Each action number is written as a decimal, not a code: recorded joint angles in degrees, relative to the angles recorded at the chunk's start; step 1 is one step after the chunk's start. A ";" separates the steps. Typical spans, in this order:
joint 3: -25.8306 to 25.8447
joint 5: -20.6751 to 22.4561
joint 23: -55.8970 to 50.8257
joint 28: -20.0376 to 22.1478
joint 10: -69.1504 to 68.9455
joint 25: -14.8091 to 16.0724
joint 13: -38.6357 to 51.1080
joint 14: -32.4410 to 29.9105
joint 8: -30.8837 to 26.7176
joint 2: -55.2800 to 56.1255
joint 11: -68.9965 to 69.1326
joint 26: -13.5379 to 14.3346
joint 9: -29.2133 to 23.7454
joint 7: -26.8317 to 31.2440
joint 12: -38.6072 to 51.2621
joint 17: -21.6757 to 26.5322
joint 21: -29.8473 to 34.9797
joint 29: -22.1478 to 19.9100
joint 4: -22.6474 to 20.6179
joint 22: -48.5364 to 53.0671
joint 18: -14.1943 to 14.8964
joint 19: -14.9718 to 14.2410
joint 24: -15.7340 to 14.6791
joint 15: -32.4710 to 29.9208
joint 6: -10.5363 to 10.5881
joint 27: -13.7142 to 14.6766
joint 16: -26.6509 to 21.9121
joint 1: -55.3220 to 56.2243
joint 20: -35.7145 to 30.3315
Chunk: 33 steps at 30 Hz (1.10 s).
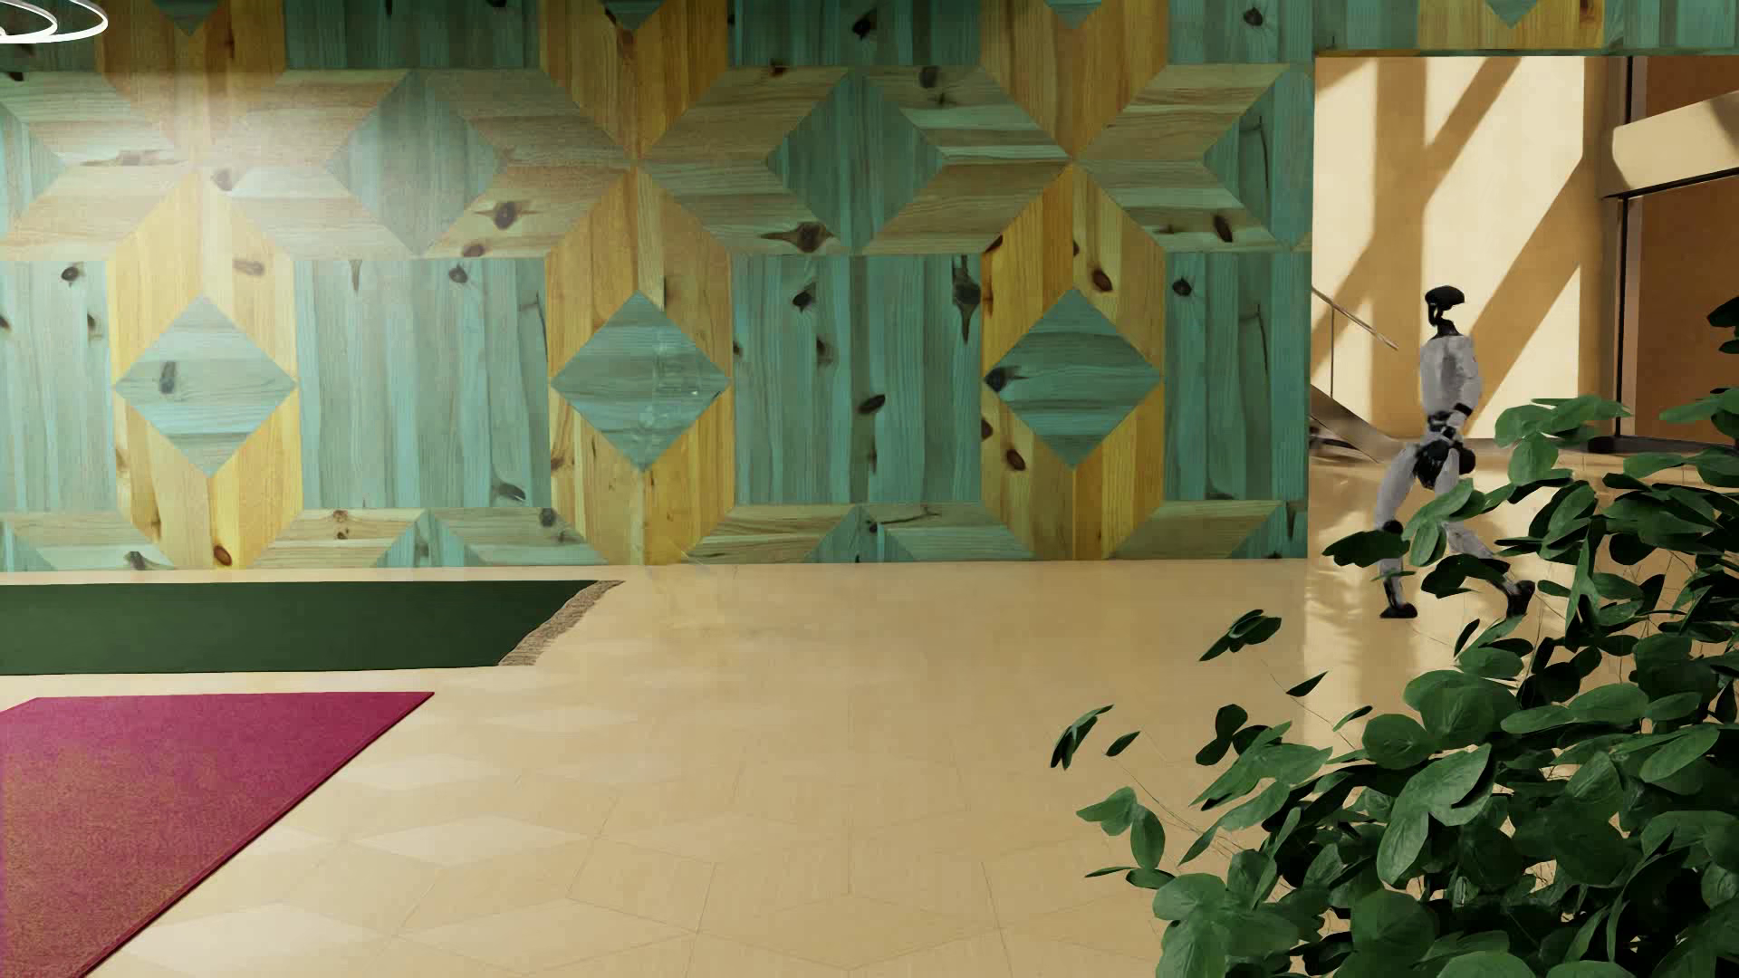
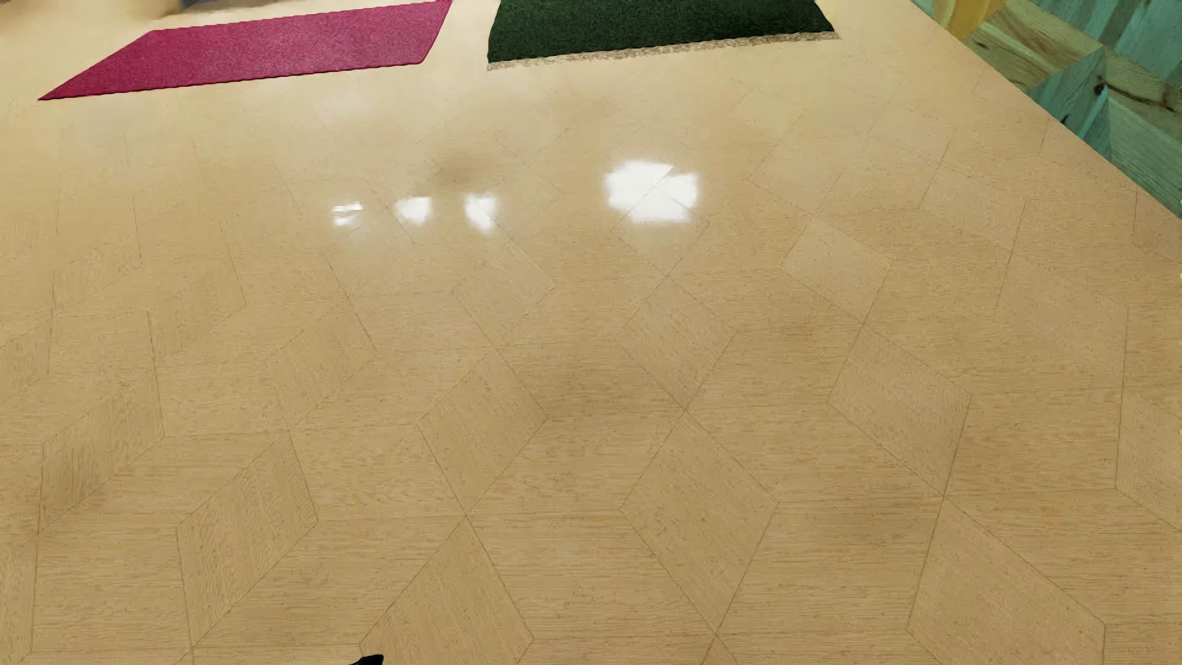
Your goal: Go forward
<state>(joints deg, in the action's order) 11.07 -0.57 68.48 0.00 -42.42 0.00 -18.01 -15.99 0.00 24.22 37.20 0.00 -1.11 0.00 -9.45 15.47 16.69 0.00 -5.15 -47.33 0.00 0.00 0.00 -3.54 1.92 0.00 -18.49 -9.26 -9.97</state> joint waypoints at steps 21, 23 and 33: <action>-13.69 -5.00 -10.12 0.00 12.67 0.00 8.38 13.86 0.00 -10.04 41.36 0.00 -1.53 0.00 -8.25 2.38 1.48 0.00 -8.74 -7.51 0.00 0.00 0.00 6.33 -7.48 0.00 0.41 17.00 -11.94; -7.89 -4.08 -8.68 0.00 16.13 0.00 6.40 21.63 0.00 -3.36 33.22 0.00 -1.64 0.00 -6.33 2.05 2.56 0.00 -6.68 -4.69 0.00 0.00 0.00 6.80 -6.11 0.00 -0.98 7.78 -10.38; 1.37 -1.77 -1.28 0.00 -0.45 0.00 0.70 1.95 0.00 1.71 3.05 0.00 1.18 0.00 0.52 1.05 5.92 0.00 1.59 -0.48 0.00 0.00 0.00 -0.73 -1.72 0.00 -1.63 -2.64 -4.01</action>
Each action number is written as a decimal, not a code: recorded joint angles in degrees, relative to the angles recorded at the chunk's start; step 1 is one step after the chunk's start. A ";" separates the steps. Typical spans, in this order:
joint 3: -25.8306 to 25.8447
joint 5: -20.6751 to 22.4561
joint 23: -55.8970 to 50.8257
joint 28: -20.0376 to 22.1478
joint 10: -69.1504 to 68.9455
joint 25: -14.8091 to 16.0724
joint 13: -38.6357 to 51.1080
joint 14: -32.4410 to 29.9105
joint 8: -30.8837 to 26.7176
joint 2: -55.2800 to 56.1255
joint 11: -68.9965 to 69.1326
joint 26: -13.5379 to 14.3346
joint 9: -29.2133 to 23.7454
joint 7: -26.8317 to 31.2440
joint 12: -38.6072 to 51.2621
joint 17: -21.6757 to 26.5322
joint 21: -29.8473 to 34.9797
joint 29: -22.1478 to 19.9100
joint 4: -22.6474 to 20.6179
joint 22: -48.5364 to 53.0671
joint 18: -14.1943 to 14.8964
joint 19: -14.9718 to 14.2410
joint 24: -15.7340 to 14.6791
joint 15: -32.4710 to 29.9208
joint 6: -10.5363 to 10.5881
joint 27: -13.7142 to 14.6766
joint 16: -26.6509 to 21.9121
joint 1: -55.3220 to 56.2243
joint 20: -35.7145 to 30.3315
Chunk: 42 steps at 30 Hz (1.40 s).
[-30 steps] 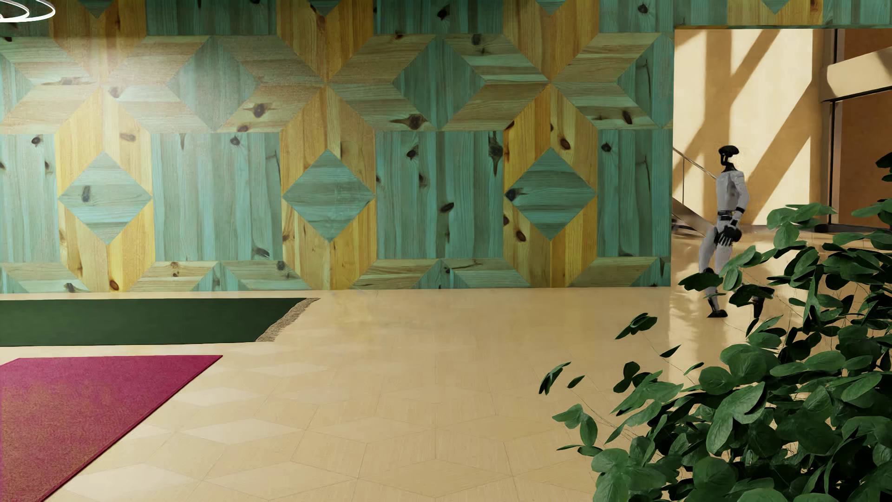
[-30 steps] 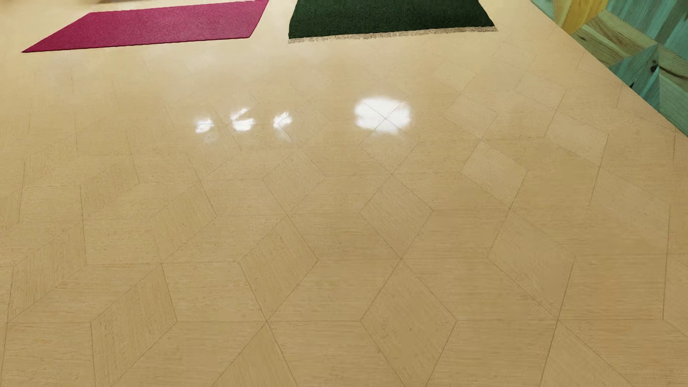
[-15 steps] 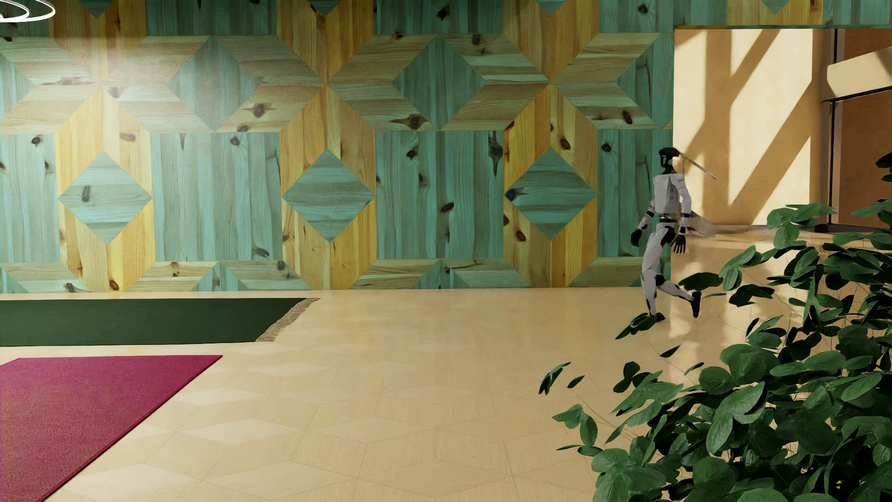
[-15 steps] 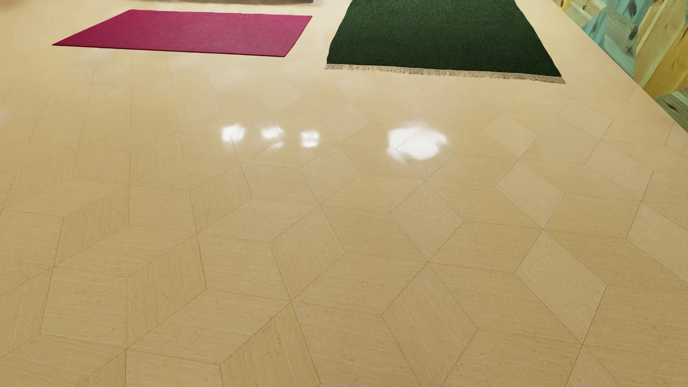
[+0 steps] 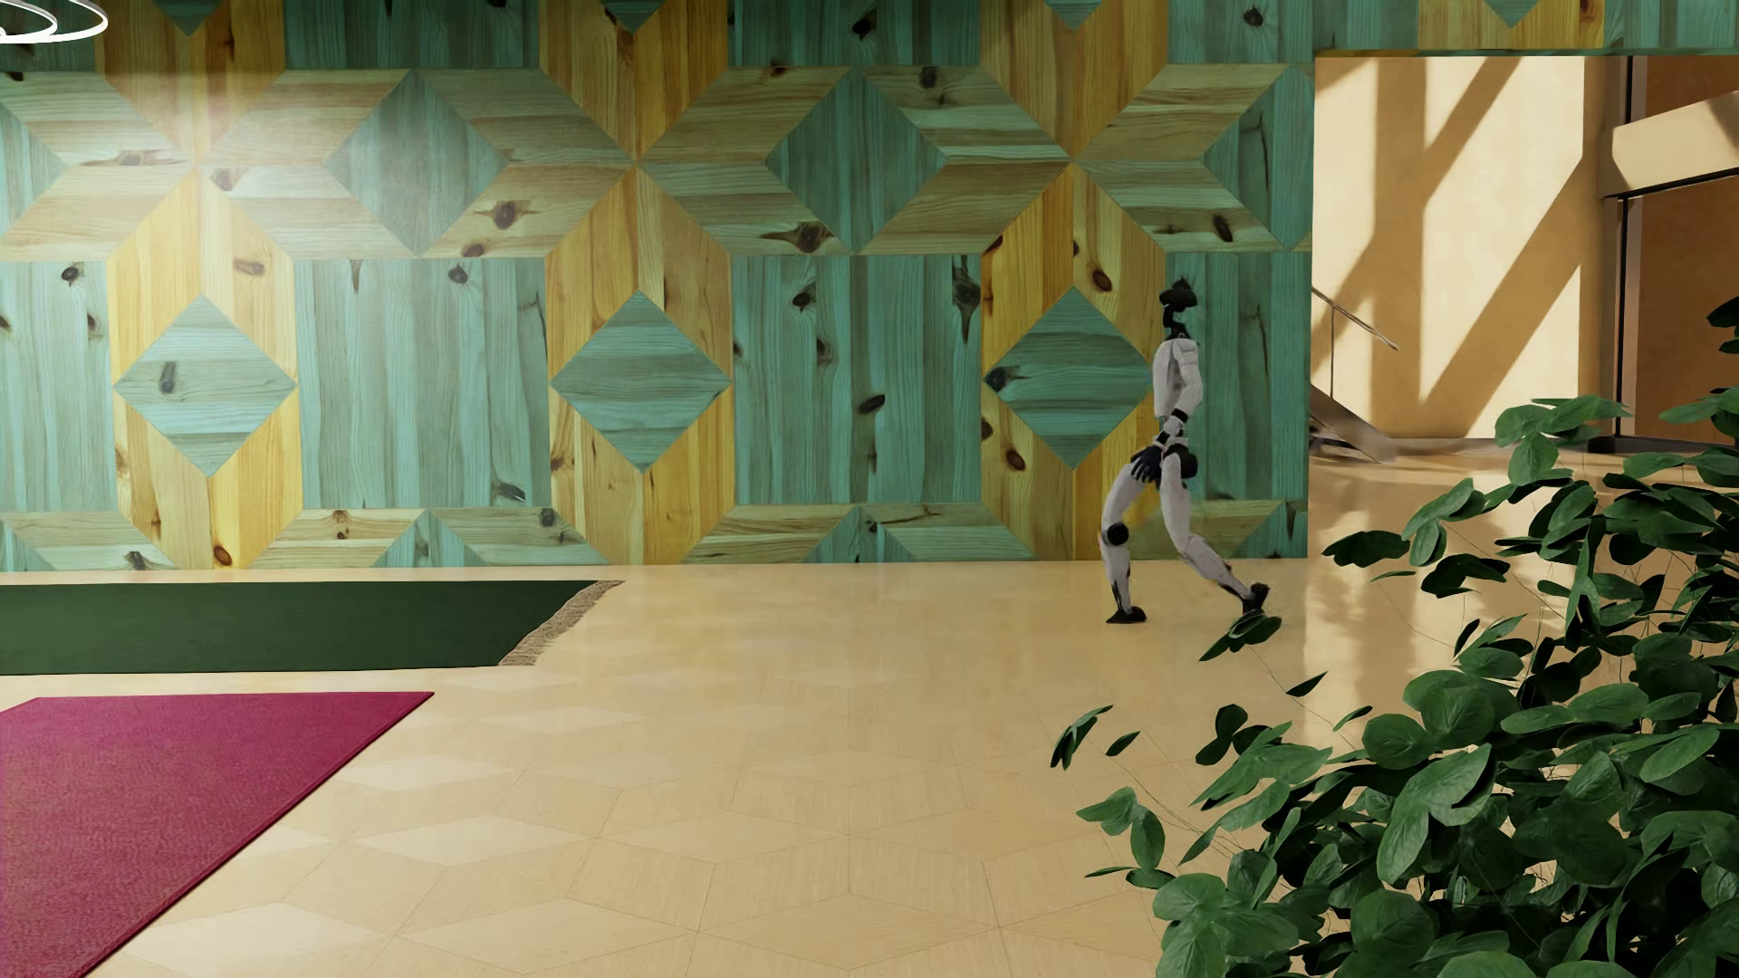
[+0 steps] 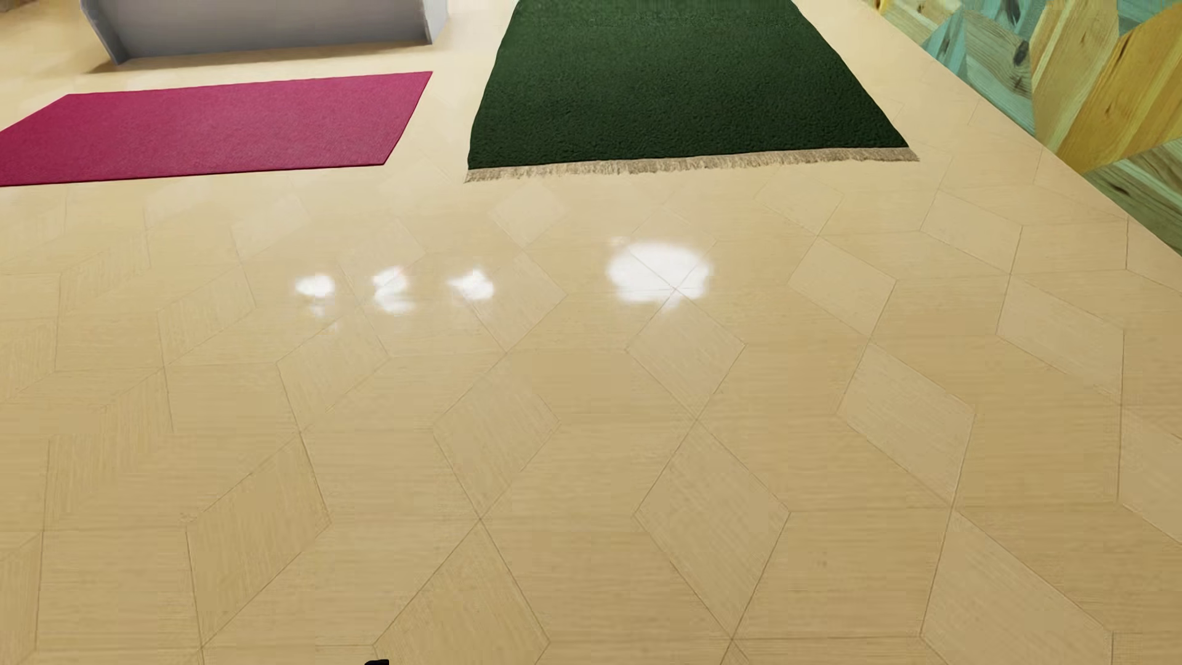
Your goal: Go forward
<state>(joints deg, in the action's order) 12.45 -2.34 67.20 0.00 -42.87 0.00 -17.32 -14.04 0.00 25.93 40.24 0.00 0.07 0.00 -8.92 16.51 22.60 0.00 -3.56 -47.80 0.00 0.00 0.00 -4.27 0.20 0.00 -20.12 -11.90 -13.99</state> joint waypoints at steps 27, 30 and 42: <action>-1.91 -4.72 -6.85 0.00 18.39 0.00 1.98 26.00 0.00 -2.06 4.17 0.00 -2.21 0.00 -0.28 0.09 -5.26 0.00 -5.24 -0.62 0.00 0.00 0.00 4.23 -1.39 0.00 -0.68 0.96 -4.56; 1.19 -3.91 -5.15 0.00 18.19 0.00 -0.08 28.65 0.00 -0.74 -15.45 0.00 -0.69 0.00 4.55 -0.77 -6.78 0.00 -3.37 2.42 0.00 0.00 0.00 -8.37 -1.32 0.00 -0.85 -3.60 -1.80; -18.11 2.70 -13.05 0.00 -8.78 0.00 7.41 -8.81 0.00 -31.82 -10.13 0.00 -2.91 0.00 -6.88 1.77 -5.93 0.00 -1.13 -4.61 0.00 0.00 0.00 13.15 -3.86 0.00 2.09 34.10 -5.05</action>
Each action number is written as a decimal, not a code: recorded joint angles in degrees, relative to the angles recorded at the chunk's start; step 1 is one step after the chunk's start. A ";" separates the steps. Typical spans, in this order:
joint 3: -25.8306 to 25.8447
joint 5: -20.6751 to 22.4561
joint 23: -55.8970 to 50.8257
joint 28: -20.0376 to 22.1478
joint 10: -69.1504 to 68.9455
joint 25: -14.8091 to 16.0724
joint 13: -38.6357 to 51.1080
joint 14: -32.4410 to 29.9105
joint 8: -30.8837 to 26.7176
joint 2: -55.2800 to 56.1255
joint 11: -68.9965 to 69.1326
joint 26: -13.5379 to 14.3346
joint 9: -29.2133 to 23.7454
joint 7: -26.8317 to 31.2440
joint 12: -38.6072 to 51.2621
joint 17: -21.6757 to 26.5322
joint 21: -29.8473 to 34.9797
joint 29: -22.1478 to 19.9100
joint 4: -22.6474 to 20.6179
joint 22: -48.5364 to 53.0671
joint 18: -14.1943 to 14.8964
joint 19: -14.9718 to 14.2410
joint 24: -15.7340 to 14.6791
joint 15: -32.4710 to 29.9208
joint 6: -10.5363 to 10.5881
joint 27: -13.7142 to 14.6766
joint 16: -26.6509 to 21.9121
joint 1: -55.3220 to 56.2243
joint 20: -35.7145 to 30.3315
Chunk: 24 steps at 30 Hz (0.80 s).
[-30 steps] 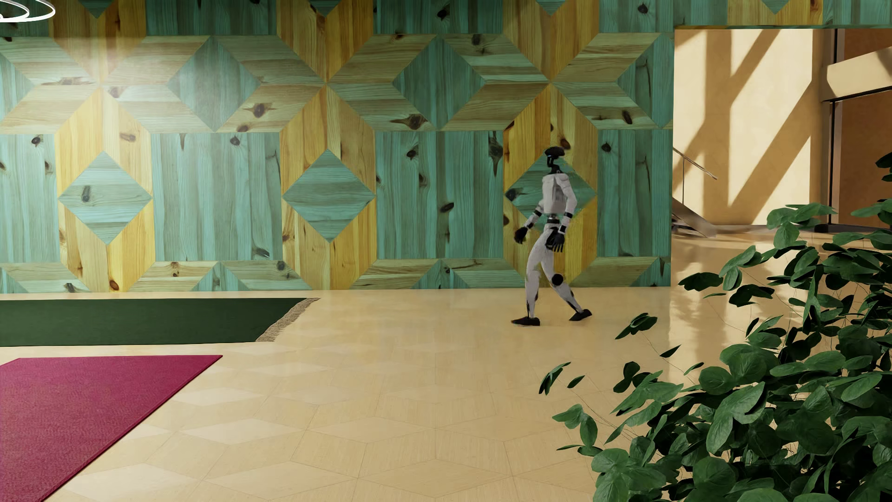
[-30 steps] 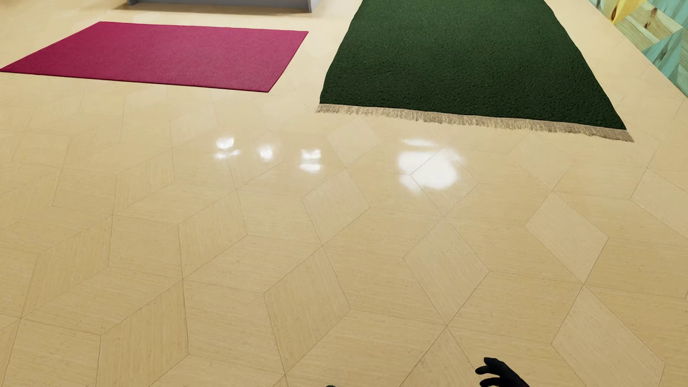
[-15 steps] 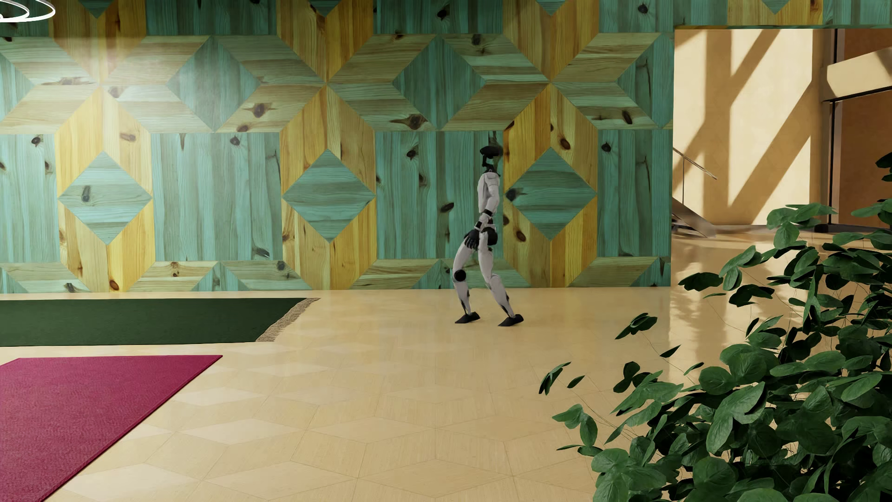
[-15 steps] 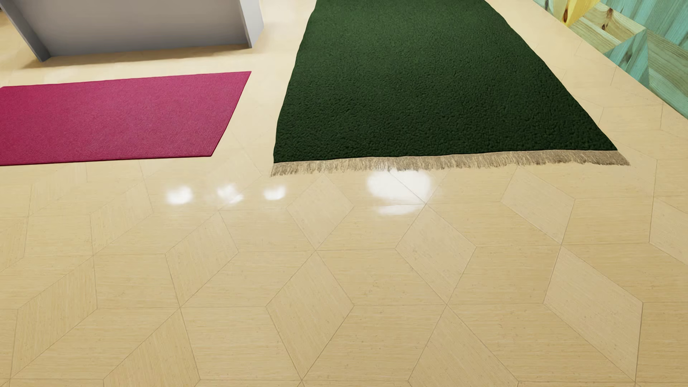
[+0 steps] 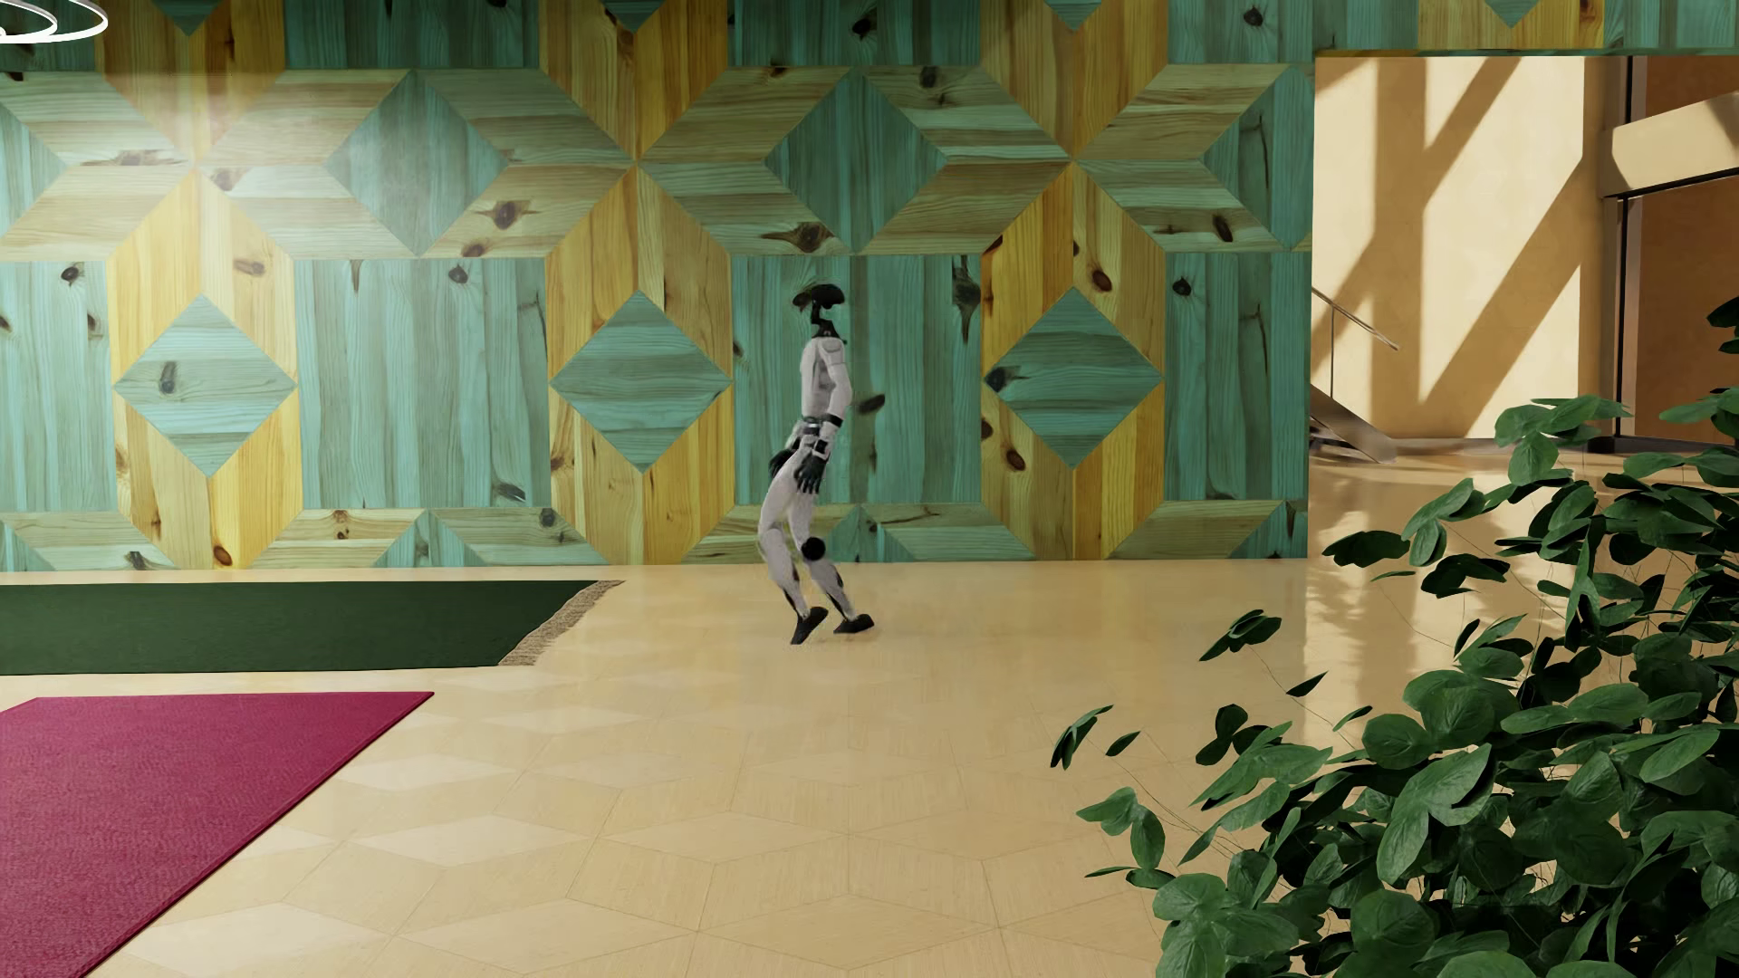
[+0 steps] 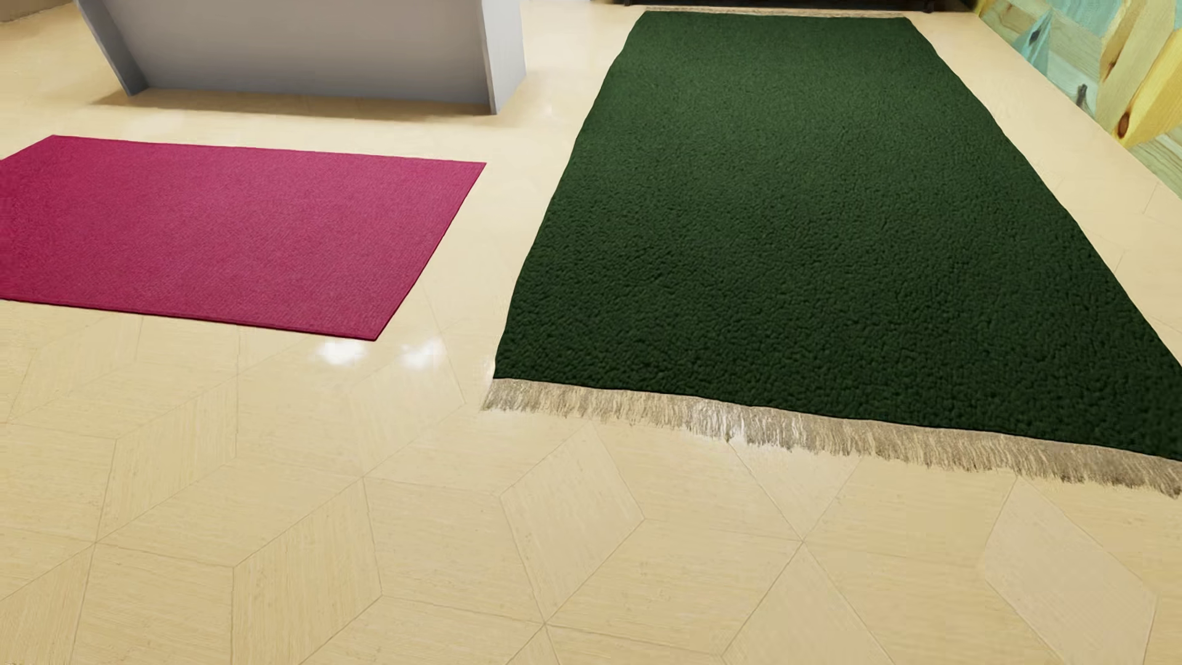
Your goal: Go forward
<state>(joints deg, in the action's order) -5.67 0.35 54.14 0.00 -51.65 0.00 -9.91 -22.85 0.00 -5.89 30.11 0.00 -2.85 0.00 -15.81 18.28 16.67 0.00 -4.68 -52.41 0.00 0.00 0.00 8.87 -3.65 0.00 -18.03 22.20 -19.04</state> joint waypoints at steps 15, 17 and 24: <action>5.71 -6.89 5.88 0.00 22.09 0.00 0.54 22.92 0.00 22.45 45.10 0.00 0.69 0.00 -0.27 -2.19 -1.62 0.00 -8.03 -3.59 0.00 0.00 0.00 -2.11 0.38 0.00 0.81 -18.99 -1.40; 12.15 -7.20 3.74 0.00 25.75 0.00 -2.15 29.67 0.00 27.81 32.11 0.00 -0.05 0.00 3.89 -2.21 -0.48 0.00 -5.23 -0.40 0.00 0.00 0.00 -4.62 1.75 0.00 -1.10 -27.10 -0.64; 20.76 -5.96 10.12 0.00 24.79 0.00 -7.51 29.18 0.00 34.69 3.85 0.00 2.59 0.00 13.21 -3.19 4.24 0.00 -0.32 9.33 0.00 0.00 0.00 -16.97 2.86 0.00 -4.14 -38.76 7.18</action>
<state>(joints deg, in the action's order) 15.09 -5.61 64.26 0.00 -26.85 0.00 -17.42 6.33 0.00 28.80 33.96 0.00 -0.26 0.00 -2.60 15.09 20.91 0.00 -5.01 -43.08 0.00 0.00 0.00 -8.10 -0.79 0.00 -22.17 -16.55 -11.86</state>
